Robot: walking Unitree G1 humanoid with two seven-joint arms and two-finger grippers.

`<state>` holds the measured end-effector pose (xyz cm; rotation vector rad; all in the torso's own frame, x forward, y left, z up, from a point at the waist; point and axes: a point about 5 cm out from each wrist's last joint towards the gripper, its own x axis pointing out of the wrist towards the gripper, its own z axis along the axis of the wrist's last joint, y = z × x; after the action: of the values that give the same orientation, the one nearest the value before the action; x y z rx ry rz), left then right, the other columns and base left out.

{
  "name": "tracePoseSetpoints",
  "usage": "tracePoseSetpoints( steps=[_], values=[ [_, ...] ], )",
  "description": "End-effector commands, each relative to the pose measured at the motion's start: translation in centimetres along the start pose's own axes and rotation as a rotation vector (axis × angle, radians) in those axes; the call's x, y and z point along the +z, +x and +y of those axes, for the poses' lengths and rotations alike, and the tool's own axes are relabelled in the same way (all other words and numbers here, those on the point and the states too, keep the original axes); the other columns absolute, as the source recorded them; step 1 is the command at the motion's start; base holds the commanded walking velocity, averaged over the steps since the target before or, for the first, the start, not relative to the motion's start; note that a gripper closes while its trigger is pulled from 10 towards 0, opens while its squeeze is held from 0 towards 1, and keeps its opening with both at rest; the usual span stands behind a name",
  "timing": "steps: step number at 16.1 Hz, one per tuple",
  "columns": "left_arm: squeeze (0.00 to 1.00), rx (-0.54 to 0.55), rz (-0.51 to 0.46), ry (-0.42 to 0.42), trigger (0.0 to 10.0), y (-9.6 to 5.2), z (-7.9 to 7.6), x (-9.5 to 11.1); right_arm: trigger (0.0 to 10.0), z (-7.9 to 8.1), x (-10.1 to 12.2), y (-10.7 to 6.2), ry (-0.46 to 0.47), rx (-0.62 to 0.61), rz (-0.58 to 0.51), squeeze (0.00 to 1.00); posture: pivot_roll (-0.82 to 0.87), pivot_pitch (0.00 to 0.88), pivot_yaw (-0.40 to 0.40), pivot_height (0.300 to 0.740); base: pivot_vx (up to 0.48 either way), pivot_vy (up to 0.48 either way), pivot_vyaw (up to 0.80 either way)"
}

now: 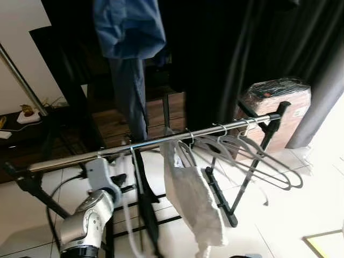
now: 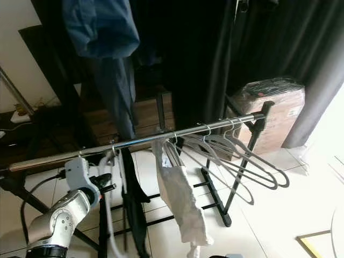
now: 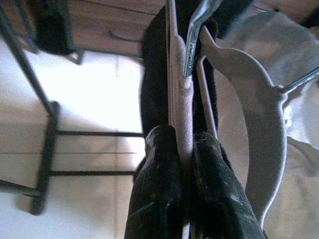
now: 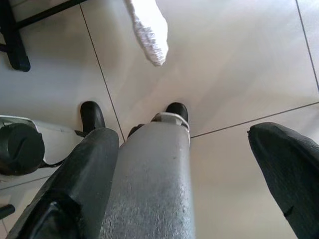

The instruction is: Hang hanger

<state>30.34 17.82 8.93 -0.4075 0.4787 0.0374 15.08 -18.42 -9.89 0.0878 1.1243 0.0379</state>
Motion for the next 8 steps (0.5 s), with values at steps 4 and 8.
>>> tracePoseSetpoints(
  steps=[4, 8],
  values=[
    [0.00, 0.008, 0.266, -0.087, 10.0, 0.1, 1.1, -5.5, 10.0, -0.7, -1.1, -0.3, 0.016, -0.006, 0.015, 0.00, -0.01, 0.089, 0.012, 0.740, 0.000, 0.000, 0.00],
    [0.00, 0.109, 0.134, 0.027, 10.0, 0.3, 2.1, -3.7, 10.0, -0.5, 0.0, -0.1, 0.015, -0.006, 0.000, 0.00, -0.01, 0.088, 0.010, 0.740, 0.000, 0.000, 0.00]
  ],
)
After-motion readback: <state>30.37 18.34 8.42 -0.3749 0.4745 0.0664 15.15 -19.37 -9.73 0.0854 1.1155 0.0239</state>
